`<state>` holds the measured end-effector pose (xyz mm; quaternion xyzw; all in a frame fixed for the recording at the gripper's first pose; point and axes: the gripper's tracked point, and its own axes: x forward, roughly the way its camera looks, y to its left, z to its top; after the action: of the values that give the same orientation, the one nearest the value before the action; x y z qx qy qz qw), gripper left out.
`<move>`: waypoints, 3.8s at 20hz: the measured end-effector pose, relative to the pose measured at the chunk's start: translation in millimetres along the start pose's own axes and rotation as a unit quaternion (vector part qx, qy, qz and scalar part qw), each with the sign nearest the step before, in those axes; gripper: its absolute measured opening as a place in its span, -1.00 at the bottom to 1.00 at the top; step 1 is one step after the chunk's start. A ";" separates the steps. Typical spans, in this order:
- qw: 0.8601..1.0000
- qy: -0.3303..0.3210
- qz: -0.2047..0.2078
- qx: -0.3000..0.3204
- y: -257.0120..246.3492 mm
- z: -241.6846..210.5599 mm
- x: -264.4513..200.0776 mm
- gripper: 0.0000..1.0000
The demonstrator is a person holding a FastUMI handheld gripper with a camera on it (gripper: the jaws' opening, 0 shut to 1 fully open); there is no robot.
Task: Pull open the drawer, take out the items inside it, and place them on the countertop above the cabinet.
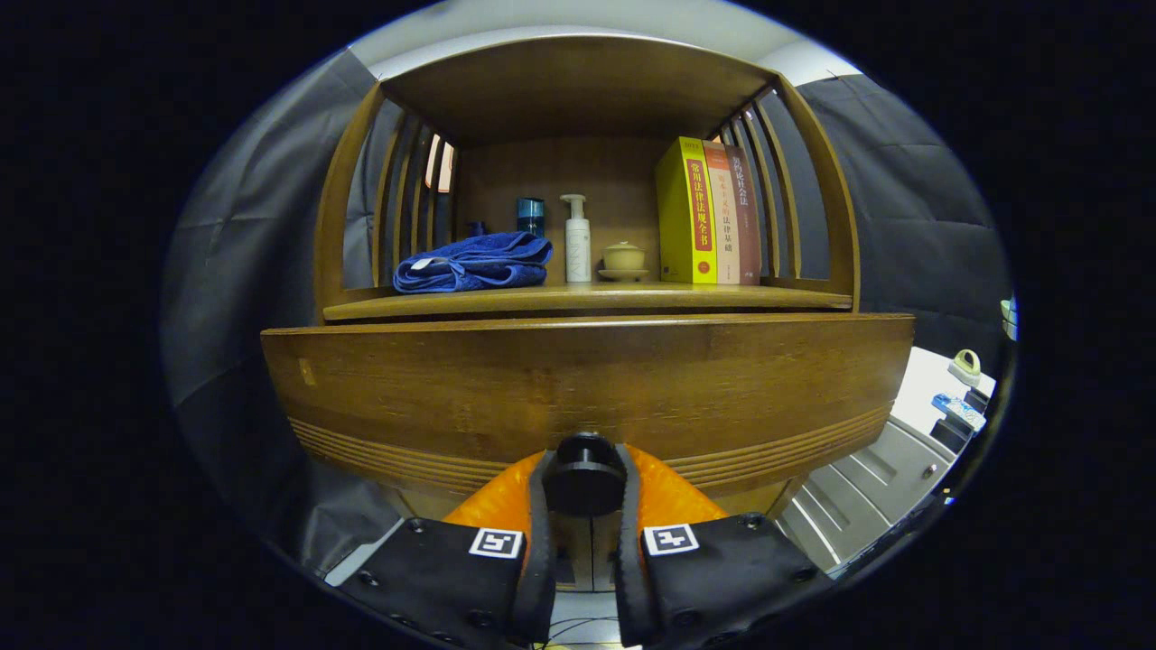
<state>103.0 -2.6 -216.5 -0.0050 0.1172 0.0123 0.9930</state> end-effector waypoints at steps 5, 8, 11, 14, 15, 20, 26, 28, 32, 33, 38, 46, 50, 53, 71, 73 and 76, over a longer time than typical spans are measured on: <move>1.000 0.004 0.001 -0.005 0.6 -2.2 -28.1 -0.29; 1.000 0.015 0.000 0.004 1.0 -4.3 -42.7 -0.29; 1.000 0.020 0.001 0.002 1.8 -5.5 -57.9 -0.29; 1.000 0.028 0.005 0.002 2.5 -7.6 -70.6 -0.30; 0.999 0.031 0.007 0.002 3.1 -8.7 -73.0 -0.29; 0.999 0.044 0.009 0.002 3.3 -15.1 -87.8 -0.29; 0.999 0.047 0.004 -0.001 1.9 -24.2 -91.2 -0.29; 0.999 0.045 0.005 -0.009 1.8 -24.2 -91.3 -0.29; 0.999 0.044 0.006 -0.007 1.0 -23.7 -91.4 -0.06; 0.999 0.045 0.006 -0.004 0.8 -24.2 -92.1 -0.01; 0.998 0.062 -0.004 0.018 -10.1 -35.3 -89.0 0.66; 0.999 0.005 0.022 0.040 -8.1 35.8 -116.0 0.94; 0.998 -0.028 -0.014 0.060 -35.5 116.5 -109.6 0.95; 0.998 -0.022 0.000 0.054 -32.0 165.8 -91.9 0.95; 0.925 0.378 -0.001 -0.044 0.8 29.7 67.0 0.95; 0.914 0.403 -0.011 -0.042 -2.0 8.5 72.7 0.95; 0.902 0.430 -0.014 -0.025 -5.6 -14.6 80.0 0.94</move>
<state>177.5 -6.6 -249.3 -0.0367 0.5321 -0.0019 0.8459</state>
